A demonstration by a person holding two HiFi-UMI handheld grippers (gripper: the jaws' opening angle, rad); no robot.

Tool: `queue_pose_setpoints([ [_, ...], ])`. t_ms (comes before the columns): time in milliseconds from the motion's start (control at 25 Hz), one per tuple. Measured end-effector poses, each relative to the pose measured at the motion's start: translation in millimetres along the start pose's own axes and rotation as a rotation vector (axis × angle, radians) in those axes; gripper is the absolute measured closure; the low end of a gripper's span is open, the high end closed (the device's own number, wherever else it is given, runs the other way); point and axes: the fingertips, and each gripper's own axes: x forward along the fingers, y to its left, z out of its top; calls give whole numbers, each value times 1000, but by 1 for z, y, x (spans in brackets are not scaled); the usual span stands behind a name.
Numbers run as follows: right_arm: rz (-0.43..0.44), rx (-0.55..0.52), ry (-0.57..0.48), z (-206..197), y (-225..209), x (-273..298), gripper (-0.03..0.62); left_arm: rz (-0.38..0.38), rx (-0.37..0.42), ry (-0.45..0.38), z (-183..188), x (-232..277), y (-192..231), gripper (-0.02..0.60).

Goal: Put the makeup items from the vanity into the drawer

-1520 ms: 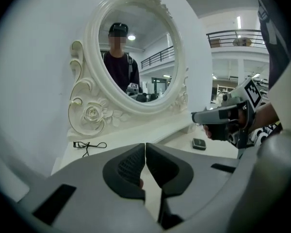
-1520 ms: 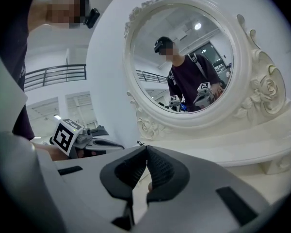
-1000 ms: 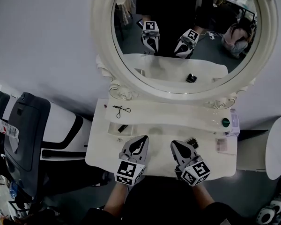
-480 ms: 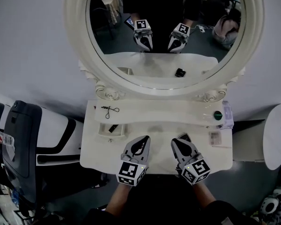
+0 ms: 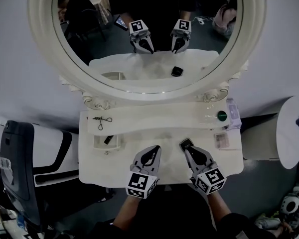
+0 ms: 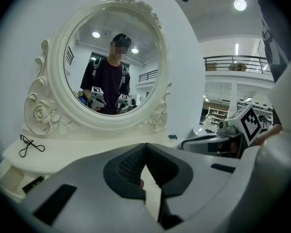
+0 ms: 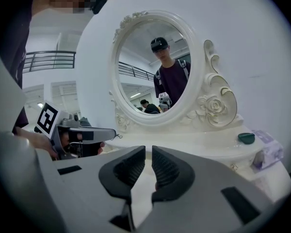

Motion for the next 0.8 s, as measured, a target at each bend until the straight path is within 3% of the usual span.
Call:
queue_pose_setpoints([
  [320, -47, -11, 119, -33, -28, 6, 434, -20, -21, 57, -19, 19, -10, 567],
  [600, -51, -12, 182, -57, -46, 22, 386, -5, -26, 103, -34, 25, -4, 567],
  [800, -64, -70, 238, -67, -56, 30, 354, 12, -35, 122, -41, 27, 2, 567],
])
